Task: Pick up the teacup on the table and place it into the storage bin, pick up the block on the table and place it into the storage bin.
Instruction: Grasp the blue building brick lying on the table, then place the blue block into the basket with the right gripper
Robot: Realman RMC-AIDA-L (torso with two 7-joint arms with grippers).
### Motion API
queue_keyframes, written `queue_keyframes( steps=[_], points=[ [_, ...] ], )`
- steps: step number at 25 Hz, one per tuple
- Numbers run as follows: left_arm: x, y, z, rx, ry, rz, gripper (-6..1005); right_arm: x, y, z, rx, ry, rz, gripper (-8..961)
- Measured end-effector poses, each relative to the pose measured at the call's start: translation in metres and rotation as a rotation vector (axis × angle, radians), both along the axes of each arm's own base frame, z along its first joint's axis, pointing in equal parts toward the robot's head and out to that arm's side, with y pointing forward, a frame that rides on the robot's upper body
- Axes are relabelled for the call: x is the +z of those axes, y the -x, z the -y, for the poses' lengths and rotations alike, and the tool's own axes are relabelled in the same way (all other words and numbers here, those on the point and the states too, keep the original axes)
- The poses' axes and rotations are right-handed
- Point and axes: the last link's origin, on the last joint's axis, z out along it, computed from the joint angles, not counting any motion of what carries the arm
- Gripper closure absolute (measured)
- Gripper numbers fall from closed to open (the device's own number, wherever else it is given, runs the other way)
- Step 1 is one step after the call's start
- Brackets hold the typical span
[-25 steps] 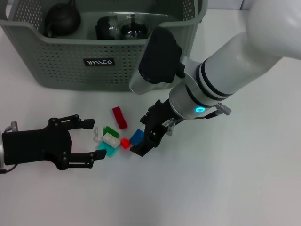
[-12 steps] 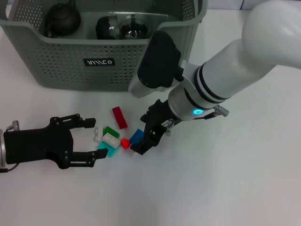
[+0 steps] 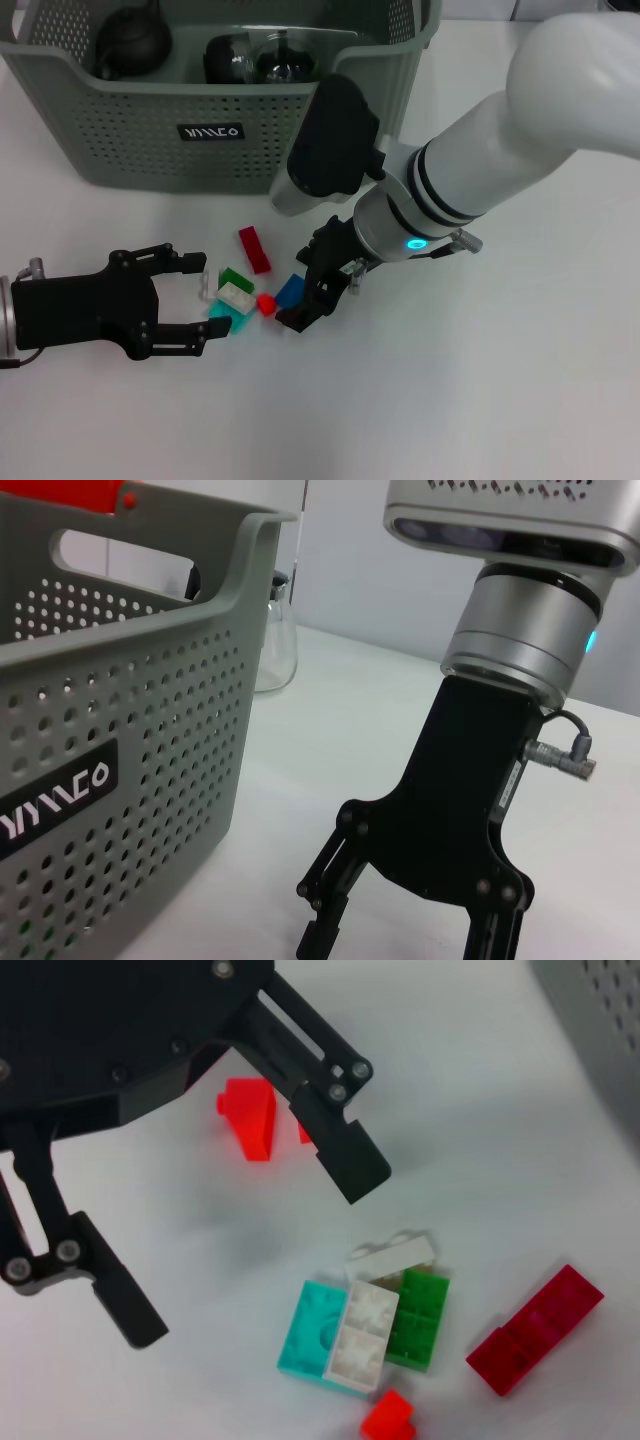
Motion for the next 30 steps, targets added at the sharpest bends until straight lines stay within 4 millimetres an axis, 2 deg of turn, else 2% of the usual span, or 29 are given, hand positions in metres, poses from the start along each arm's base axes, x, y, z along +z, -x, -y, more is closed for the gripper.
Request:
queue_keyframes(
  steps=[5, 10, 13, 19, 22, 25, 30],
  points=[
    [0.0, 0.0, 0.0, -0.001, 0.0, 0.0, 124, -0.003, 0.0, 0.002, -0.007, -0.001, -0.001, 69],
    [0.0, 0.0, 0.0, -0.002, 0.0, 0.0, 124, -0.002, 0.001, 0.002, -0.02, -0.006, -0.003, 199],
    [0.0, 0.0, 0.0, -0.002, 0.0, 0.0, 124, -0.001, 0.002, 0.002, -0.021, -0.004, 0.001, 434],
    [0.0, 0.002, 0.003, 0.003, -0.003, -0.002, 124, 0.012, 0.01, 0.003, -0.022, -0.008, -0.007, 485],
    [0.0, 0.003, 0.004, 0.006, -0.003, -0.002, 123, 0.037, 0.014, 0.002, -0.038, -0.014, 0.012, 511],
    [0.0, 0.003, 0.006, 0.006, 0.0, 0.002, 123, 0.074, 0.026, -0.001, -0.059, -0.029, 0.012, 526],
    [-0.001, 0.003, 0.006, 0.005, 0.004, 0.005, 123, 0.149, 0.075, 0.0, -0.041, -0.049, -0.138, 517]
  ],
)
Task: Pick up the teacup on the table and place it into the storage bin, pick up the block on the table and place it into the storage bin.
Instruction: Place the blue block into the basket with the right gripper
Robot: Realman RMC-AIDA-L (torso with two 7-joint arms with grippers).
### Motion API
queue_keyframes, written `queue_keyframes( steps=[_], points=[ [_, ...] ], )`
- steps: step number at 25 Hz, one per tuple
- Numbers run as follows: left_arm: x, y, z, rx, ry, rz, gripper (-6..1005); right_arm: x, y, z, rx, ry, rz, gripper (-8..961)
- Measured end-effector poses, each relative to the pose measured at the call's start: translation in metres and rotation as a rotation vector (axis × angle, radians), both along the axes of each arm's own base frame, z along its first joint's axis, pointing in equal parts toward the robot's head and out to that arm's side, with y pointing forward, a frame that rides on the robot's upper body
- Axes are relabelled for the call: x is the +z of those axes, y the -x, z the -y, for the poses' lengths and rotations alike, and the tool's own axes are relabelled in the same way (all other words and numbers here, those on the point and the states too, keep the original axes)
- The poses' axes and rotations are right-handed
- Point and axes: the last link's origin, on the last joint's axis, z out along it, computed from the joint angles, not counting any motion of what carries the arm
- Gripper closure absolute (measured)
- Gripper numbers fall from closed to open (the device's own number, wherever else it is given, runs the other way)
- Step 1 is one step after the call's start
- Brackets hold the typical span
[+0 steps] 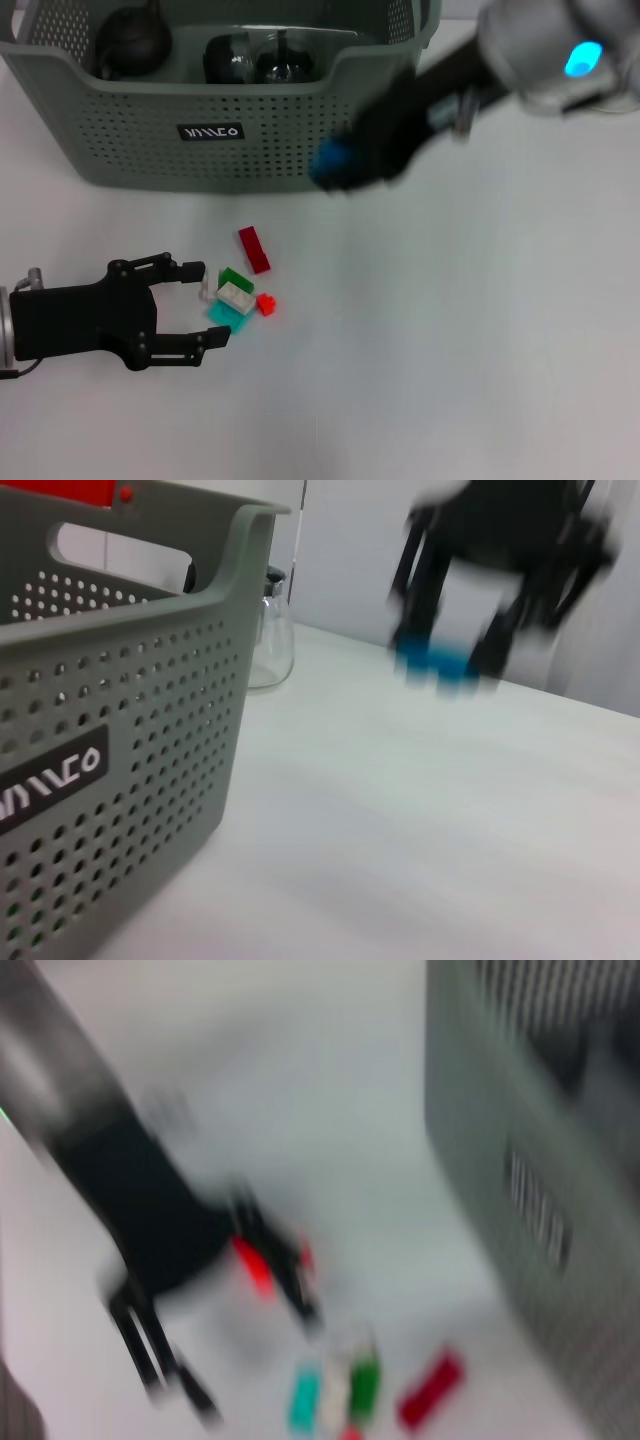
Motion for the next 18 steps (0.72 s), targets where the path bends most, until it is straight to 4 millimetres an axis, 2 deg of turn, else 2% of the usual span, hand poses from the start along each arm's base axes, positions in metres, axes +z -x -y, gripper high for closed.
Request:
queue_keyframes(
  steps=[3, 5, 8, 11, 14, 18],
  points=[
    [-0.002, -0.001, -0.001, -0.003, 0.004, 0.003, 124, 0.033, 0.035, -0.003, 0.044, 0.004, -0.173, 511],
    [-0.003, -0.003, -0.001, -0.007, 0.009, 0.009, 124, 0.049, 0.051, -0.014, 0.069, -0.029, -0.269, 508],
    [-0.003, -0.004, -0.002, -0.008, 0.01, 0.011, 124, 0.055, 0.059, -0.039, 0.063, -0.1, -0.338, 502],
    [-0.003, -0.004, -0.002, -0.009, 0.009, 0.01, 123, 0.044, 0.053, -0.07, 0.033, -0.178, -0.322, 497],
    [-0.003, -0.004, -0.003, -0.01, 0.01, 0.01, 123, 0.023, 0.043, -0.096, 0.016, -0.238, -0.26, 491],
    [-0.003, -0.005, -0.004, -0.012, 0.008, 0.01, 123, -0.001, 0.032, -0.117, 0.02, -0.312, -0.171, 484]
  ],
)
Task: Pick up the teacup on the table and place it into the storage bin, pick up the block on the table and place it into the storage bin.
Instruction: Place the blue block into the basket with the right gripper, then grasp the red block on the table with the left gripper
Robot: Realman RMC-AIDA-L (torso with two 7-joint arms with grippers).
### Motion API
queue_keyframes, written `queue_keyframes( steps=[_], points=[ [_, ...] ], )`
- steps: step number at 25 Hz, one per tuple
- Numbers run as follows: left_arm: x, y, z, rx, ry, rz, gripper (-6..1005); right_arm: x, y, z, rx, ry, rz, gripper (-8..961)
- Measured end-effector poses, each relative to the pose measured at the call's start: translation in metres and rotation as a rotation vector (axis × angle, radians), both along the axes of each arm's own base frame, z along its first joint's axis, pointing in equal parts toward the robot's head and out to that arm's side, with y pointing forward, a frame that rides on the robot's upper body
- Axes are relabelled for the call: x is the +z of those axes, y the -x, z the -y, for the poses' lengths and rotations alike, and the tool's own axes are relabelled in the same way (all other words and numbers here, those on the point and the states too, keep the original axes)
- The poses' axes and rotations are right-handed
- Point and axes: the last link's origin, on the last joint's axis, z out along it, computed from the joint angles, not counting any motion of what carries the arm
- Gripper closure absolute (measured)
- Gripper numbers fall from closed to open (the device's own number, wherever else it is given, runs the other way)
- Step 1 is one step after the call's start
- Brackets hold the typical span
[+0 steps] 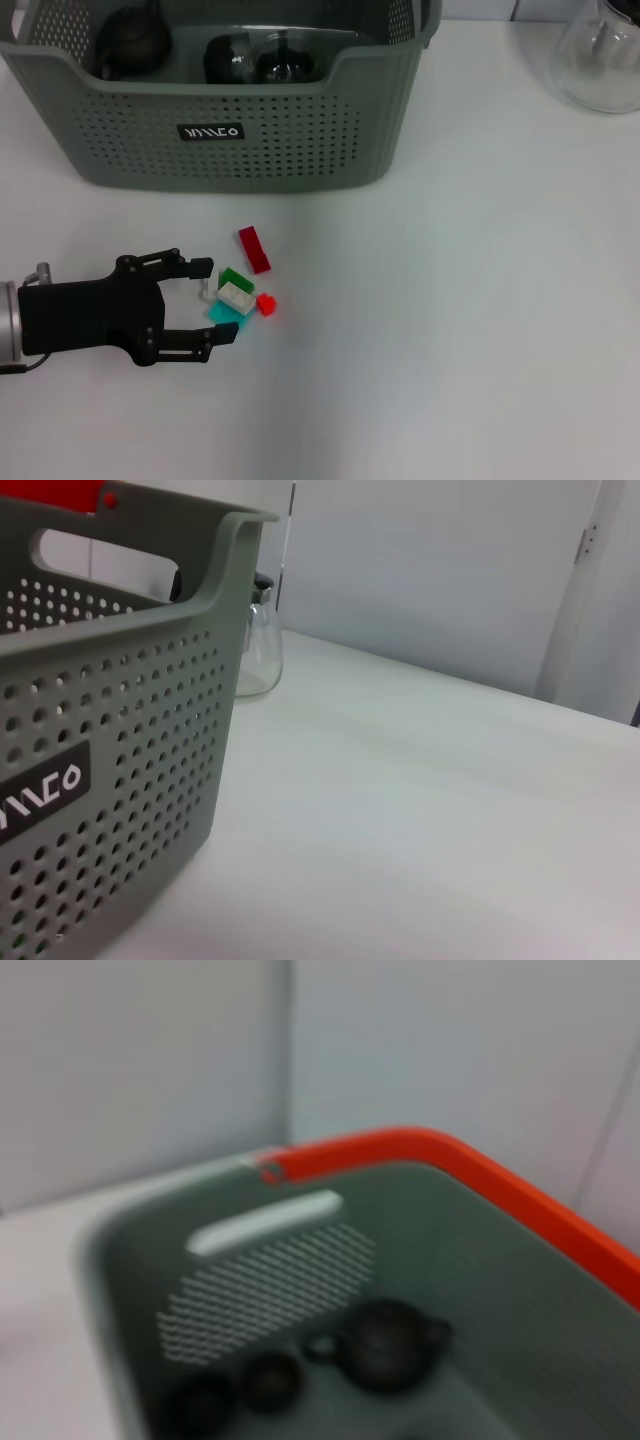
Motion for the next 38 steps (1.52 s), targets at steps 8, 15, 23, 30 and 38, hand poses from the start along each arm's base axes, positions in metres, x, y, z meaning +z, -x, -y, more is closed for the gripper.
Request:
queue_keyframes(
  steps=[8, 15, 23, 30, 38],
  points=[
    [0.0, -0.001, -0.003, -0.004, -0.004, -0.003, 124, -0.041, -0.015, -0.003, 0.023, -0.009, 0.167, 469],
    [0.0, -0.001, -0.003, -0.004, -0.007, -0.003, 124, -0.044, -0.02, -0.002, 0.024, -0.012, 0.179, 456],
    [0.004, 0.0, -0.002, 0.001, -0.009, 0.006, 123, -0.023, -0.006, 0.005, 0.069, -0.04, 0.08, 269],
    [0.027, 0.003, 0.003, 0.011, -0.065, 0.074, 123, 0.037, 0.002, 0.056, 0.23, -0.05, -0.194, 268],
    [0.063, 0.01, 0.013, 0.01, -0.136, 0.073, 124, 0.052, -0.054, 0.142, 0.376, 0.261, -0.355, 267]
  ],
)
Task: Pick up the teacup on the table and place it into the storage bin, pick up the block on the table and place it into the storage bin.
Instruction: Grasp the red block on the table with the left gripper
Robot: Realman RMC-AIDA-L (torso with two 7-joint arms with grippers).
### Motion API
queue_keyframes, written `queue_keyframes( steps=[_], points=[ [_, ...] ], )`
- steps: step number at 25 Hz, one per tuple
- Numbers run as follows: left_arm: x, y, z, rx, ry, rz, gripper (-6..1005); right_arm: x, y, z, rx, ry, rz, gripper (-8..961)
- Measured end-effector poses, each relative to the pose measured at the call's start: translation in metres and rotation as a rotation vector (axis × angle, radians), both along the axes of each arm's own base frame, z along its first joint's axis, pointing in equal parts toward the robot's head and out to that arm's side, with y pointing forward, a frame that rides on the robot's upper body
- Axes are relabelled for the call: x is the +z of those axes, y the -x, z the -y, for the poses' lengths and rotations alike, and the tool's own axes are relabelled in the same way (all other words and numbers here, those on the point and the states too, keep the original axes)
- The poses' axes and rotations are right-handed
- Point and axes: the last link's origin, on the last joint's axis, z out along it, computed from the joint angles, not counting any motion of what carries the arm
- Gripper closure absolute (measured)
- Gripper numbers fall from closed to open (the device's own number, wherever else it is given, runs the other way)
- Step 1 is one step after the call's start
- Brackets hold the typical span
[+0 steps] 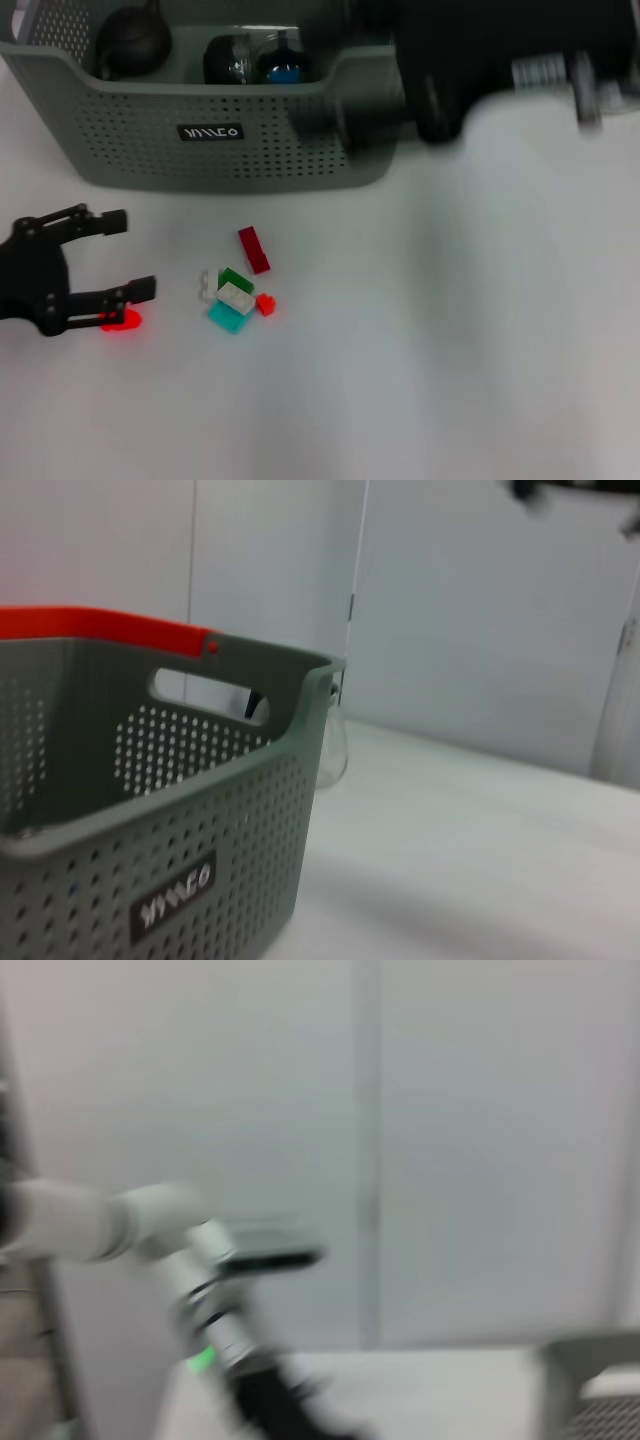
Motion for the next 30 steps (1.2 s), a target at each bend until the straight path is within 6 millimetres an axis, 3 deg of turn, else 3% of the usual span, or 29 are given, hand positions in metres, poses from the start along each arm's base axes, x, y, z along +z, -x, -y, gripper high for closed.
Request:
queue_keyframes(
  steps=[4, 9, 18, 24, 30],
  points=[
    [0.015, 0.001, 0.004, 0.053, 0.042, -0.085, 123, -0.021, -0.041, 0.018, -0.072, 0.148, 0.051, 267],
    [0.021, -0.007, -0.002, 0.229, 0.171, -0.245, 124, -0.049, -0.088, 0.014, -0.237, 0.223, 0.14, 268],
    [0.013, -0.05, -0.028, 0.523, 0.36, -0.38, 125, -0.062, -0.103, 0.007, -0.263, 0.243, 0.236, 267],
    [0.015, -0.07, -0.043, 0.721, 0.338, -0.477, 125, -0.064, -0.109, 0.005, -0.247, 0.235, 0.297, 267],
    [0.004, -0.087, -0.057, 0.899, 0.306, -0.558, 125, -0.061, -0.11, 0.003, -0.198, 0.222, 0.311, 268]
  ],
)
